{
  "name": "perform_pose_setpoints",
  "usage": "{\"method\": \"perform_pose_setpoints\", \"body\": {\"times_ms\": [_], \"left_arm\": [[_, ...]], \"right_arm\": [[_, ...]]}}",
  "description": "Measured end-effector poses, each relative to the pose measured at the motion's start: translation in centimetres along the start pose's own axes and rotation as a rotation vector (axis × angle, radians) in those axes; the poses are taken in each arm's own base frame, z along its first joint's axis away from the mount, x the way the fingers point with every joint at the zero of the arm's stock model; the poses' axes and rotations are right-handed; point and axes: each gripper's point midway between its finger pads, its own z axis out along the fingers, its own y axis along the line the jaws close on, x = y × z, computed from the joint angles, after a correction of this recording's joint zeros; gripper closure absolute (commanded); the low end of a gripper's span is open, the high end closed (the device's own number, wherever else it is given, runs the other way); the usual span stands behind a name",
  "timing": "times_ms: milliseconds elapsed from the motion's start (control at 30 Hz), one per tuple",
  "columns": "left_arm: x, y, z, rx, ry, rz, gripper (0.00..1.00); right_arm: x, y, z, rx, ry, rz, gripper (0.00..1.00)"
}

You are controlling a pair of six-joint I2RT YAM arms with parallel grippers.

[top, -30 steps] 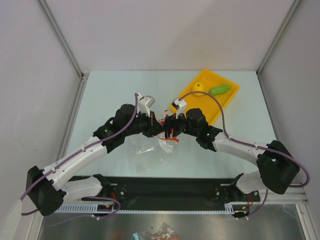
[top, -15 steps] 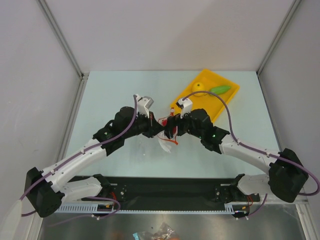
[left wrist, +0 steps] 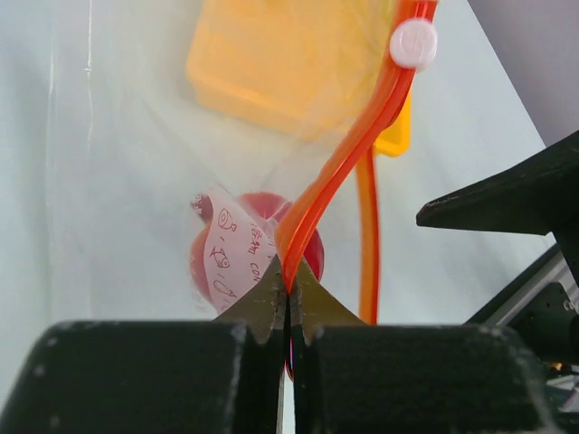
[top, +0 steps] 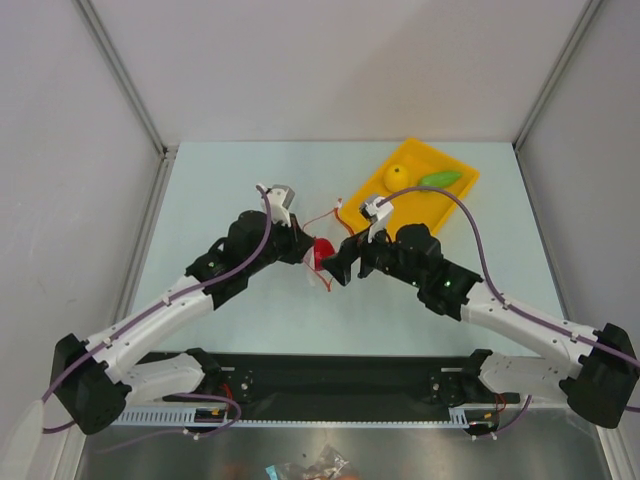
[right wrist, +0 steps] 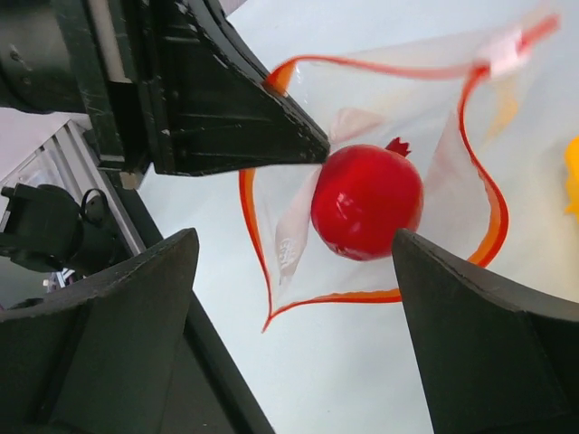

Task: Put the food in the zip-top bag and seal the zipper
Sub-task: Place the fake fruit in the zipper food storage bag, then adjust the zipper food storage bag at the center of the board.

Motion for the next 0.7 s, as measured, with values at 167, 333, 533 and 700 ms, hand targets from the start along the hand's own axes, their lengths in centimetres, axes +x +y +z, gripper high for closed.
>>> {"method": "perform_pose_setpoints", "body": {"times_ms": [167,333,533,700], "left_arm": [[-1.0,0.4,-0.5,-0.031,-0.045,-0.001,1.0],[-1.4,0.5,-0.9,-0.036,-0.061,-0.002,1.0],[-1.5,0.4,-1.1,-0.035,-0.063,-0.002,1.0],[-1.7,0.3,-1.3,-0.029,-0.069,-0.002,1.0]], "right_arm": [[0.4,-1.4,0.2,0.06,0.016,0.031,0.21],[0.8,-3.7,0.5,0.151,0.02,0.088,0.28],[1.4,-5.6,0.8,0.244,0.023,0.126,0.33],[2.5,-6.3,1.4,0.273,0.048,0.145,0.61]]}}
